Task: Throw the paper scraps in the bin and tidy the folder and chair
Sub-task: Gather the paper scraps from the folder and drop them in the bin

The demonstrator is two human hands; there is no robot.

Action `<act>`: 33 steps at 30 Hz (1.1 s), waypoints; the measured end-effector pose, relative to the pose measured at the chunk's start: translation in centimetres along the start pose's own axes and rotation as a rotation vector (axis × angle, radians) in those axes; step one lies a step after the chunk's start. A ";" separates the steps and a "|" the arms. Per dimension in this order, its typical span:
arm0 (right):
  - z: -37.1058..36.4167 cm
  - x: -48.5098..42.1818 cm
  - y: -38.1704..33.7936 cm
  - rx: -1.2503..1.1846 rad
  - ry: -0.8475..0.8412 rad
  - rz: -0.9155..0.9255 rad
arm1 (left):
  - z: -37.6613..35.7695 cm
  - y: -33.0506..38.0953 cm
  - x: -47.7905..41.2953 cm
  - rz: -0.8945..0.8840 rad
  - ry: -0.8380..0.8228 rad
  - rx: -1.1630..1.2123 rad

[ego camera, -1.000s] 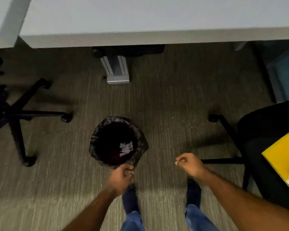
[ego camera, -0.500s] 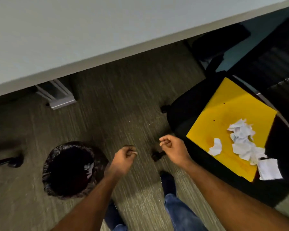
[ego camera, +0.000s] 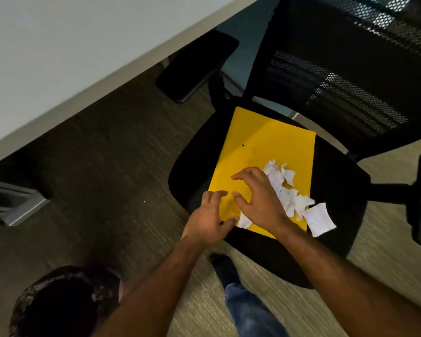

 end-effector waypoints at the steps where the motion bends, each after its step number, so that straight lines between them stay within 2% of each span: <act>1: 1.1 -0.5 1.3 0.018 0.016 -0.027 | -0.7 1.0 -0.5 -0.025 -0.017 -0.092; 5: 4.8 -2.4 6.5 0.117 0.089 -0.128 | -3.5 3.4 -1.6 -0.065 -0.057 -0.254; 10: 4.9 -3.0 11.4 0.133 -0.010 -0.290 | -5.3 3.3 -2.0 -0.019 -0.043 -0.246; 14: 2.1 -2.6 11.8 0.052 -0.082 -0.388 | -4.6 2.3 -2.9 -0.007 0.005 -0.190; 19: -2.2 -3.6 7.7 0.047 -0.171 -0.248 | -1.2 1.2 -5.1 -0.016 0.122 -0.188; 22: -3.4 -4.5 5.4 0.011 -0.239 -0.126 | 0.2 0.5 -6.4 -0.011 0.132 -0.146; 25: -1.8 -5.8 4.7 -0.059 -0.210 -0.064 | 0.8 0.2 -6.9 -0.007 0.102 -0.118; 29: 0.7 -7.1 7.2 -0.072 -0.158 -0.134 | 0.8 0.5 -7.3 -0.033 0.062 -0.153; 33: 0.2 -7.1 9.7 0.027 -0.316 -0.221 | 0.6 1.0 -8.1 -0.047 0.031 -0.201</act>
Point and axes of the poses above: each hand's wrist, its own x-axis away from the middle knuckle, its own z-axis out of the back of the hand, y = z × x, the point moved 10 cm from there along -x, towards the middle knuckle, and after that the axes turned 10 degrees about y, right-handed, at the moved point
